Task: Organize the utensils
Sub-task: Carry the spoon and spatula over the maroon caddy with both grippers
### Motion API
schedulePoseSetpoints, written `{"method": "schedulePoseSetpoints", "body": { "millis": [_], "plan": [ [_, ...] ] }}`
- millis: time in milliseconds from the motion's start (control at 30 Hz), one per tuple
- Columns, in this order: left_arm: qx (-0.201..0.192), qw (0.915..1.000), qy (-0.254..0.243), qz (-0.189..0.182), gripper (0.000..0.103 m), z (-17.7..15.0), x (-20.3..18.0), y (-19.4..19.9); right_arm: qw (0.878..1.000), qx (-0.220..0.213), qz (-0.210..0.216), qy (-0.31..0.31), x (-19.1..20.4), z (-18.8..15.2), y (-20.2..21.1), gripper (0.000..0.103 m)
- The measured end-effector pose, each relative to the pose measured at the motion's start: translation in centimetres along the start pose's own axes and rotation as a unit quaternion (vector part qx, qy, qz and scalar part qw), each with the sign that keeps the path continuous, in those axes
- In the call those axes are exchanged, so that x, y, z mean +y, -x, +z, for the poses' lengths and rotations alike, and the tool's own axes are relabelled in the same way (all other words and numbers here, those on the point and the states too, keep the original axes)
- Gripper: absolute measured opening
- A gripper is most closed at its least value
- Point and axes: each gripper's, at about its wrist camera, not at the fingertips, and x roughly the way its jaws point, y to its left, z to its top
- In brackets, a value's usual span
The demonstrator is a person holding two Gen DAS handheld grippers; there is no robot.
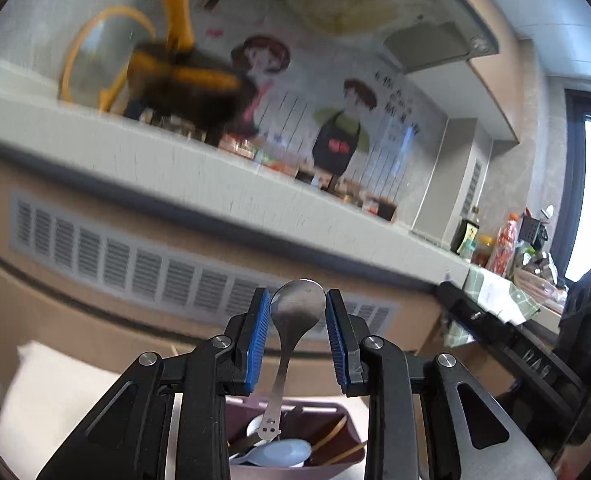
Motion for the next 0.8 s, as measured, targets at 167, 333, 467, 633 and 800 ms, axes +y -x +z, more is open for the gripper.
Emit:
{"method": "schedulePoseSetpoints", "body": {
  "millis": [167,333,467,633,800],
  "plan": [
    [0.015,0.9999,0.008,0.001,0.029,-1.0,1.5,-2.3,1.0,0.01,-0.009,0.026,0.0,-2.7,-2.9,0.03],
    [0.02,0.9997,0.016,0.005,0.029,-2.2,2.8,-3.5,0.999,0.014,-0.021,0.021,-0.6,-4.0,-4.8,0.03],
    [0.031,0.999,0.032,0.003,0.029,-3.3,3.9,-4.9,1.0,0.012,-0.022,0.013,-1.1,-5.2,-6.0,0.03],
    [0.06,0.9974,0.039,0.003,0.03,-5.3,4.8,-6.2,1.0,0.017,-0.015,0.005,-2.0,-7.6,-6.4,0.031],
    [0.112,0.9931,0.027,0.021,0.04,-7.7,5.1,-6.2,0.998,0.062,-0.023,0.012,-2.7,-9.8,-4.2,0.03]
  ]
}}
